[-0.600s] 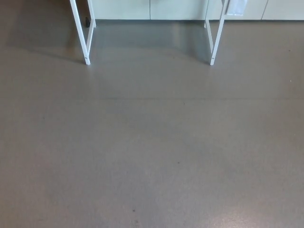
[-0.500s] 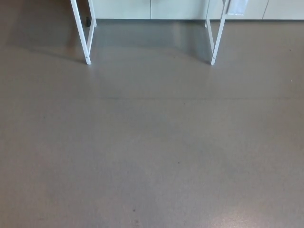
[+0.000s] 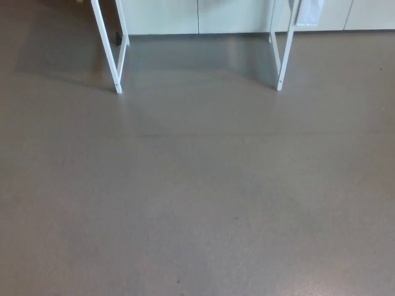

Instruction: The robot walks towards a desk on which a file tray is kept in the middle and a cube is kept to its right. The robot lifts the cube using its right hand and places it on the file tray.

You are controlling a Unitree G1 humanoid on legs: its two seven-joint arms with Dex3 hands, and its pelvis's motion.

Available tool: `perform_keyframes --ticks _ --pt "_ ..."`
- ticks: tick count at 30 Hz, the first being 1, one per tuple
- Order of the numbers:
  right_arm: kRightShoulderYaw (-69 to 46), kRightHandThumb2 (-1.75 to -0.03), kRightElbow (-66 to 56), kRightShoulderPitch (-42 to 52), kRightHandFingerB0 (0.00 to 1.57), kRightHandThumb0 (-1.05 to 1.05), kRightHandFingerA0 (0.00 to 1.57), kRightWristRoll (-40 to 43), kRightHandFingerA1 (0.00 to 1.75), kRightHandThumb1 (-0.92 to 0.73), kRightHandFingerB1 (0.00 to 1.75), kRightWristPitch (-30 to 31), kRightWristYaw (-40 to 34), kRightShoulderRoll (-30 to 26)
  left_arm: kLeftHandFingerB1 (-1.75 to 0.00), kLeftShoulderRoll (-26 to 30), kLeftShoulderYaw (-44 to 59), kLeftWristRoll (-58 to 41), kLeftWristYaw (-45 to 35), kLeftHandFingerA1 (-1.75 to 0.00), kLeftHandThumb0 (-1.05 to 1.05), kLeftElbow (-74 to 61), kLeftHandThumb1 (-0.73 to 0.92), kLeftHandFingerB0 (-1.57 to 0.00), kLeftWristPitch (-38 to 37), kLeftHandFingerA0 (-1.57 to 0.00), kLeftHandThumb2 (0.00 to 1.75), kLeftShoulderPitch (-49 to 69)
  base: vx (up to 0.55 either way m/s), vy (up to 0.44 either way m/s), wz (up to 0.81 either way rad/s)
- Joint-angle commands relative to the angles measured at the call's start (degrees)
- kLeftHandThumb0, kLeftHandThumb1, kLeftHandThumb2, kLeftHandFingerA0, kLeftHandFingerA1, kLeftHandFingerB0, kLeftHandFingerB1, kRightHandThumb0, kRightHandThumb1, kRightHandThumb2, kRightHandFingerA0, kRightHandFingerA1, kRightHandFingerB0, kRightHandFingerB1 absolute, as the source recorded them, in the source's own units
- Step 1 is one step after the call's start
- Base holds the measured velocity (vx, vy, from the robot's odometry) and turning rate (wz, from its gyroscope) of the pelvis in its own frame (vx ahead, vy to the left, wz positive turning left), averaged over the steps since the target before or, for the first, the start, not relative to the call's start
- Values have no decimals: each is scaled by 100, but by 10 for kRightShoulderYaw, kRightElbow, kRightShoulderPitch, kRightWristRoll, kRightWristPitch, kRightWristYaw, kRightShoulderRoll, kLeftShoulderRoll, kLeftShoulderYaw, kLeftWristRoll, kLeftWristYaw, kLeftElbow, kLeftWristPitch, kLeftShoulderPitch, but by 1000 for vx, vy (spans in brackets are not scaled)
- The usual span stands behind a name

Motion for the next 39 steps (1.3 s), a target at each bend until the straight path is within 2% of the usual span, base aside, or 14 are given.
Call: perform_keyframes --ticks 1,2,4,9,10,12,14,19,20,32,35,36,37,39 --pt "-1 -90 10 -9 4 -81 34 1 47 -59 25 -18 5 -7 -70 19 -5 8 -15 -62 -86 -3 62 -22 -13 0 115 3 43 173 -12" --pt "-2 -89 8 -8 3 -79 35 1 48 -57 26 -15 3 -6 -74 19 -5 7 -17 -74 -93 -3 88 -10 -13 0 65 4 76 203 -13" --pt "-6 -89 -8 2 2 -78 35 5 48 -57 27 -13 4 -7 -74 15 4 -3 -16 -77 -92 -4 86 -8 13 0 65 1 164 263 -8" --pt "2 -92 14 -12 3 -80 39 -8 49 -59 26 -10 -8 -3 -71 15 3 1 -20 -72 -94 9 86 -7 -3 0 66 -4 160 333 -11" --pt "-1 -91 18 -13 2 -78 36 -4 48 -58 27 -13 -4 -3 -67 14 2 4 -13 -64 -86 12 60 -15 0 0 112 -7 137 59 1" --pt "3 -91 21 -16 2 -77 37 -7 49 -58 27 -13 -6 -2 -75 13 2 3 -11 -78 -90 12 87 -6 0 0 66 -8 136 -1 6" --pt "16 -91 12 -10 2 -78 36 -20 48 -58 26 -17 -6 -12 -67 14 -2 7 -12 -65 -90 10 63 -15 -7 -2 112 -6 97 -53 11" --pt "8 -93 23 -13 2 -79 39 -7 50 -58 27 -26 -7 -8 -74 13 8 -3 -26 -77 -88 4 88 -6 -11 0 67 -2 106 -160 9" --pt "4 -92 26 -13 3 -81 39 -2 49 -60 26 -34 -5 -8 -65 11 11 -4 -23 -64 -85 5 60 -14 0 0 111 -4 248 -261 12" --pt "-2 -84 24 -11 11 -78 39 8 47 -55 35 -45 -13 -5 -74 12 7 8 -21 -76 -88 5 87 -9 12 0 68 -10 137 -88 -2" --pt "5 -88 27 -22 8 -81 35 -6 46 -58 34 -22 -9 -4 -73 9 17 -7 -29 -76 -88 5 85 -9 26 0 69 -14 175 151 -9" --pt "17 -88 29 -23 11 -79 34 -19 46 -60 36 -18 -20 0 -67 12 8 3 -30 -65 -88 4 62 -17 3 -1 112 -8 240 123 2" --pt "15 -85 30 -20 10 -78 30 -17 45 -58 36 -32 -25 -1 -75 13 8 1 -35 -77 -88 -1 87 -9 10 0 69 -6 230 172 -22" --pt "22 -88 36 -17 15 -81 44 -27 49 -59 38 -27 -55 4 -66 13 8 2 -32 -64 -86 0 62 -15 11 0 113 -7 209 145 -16"
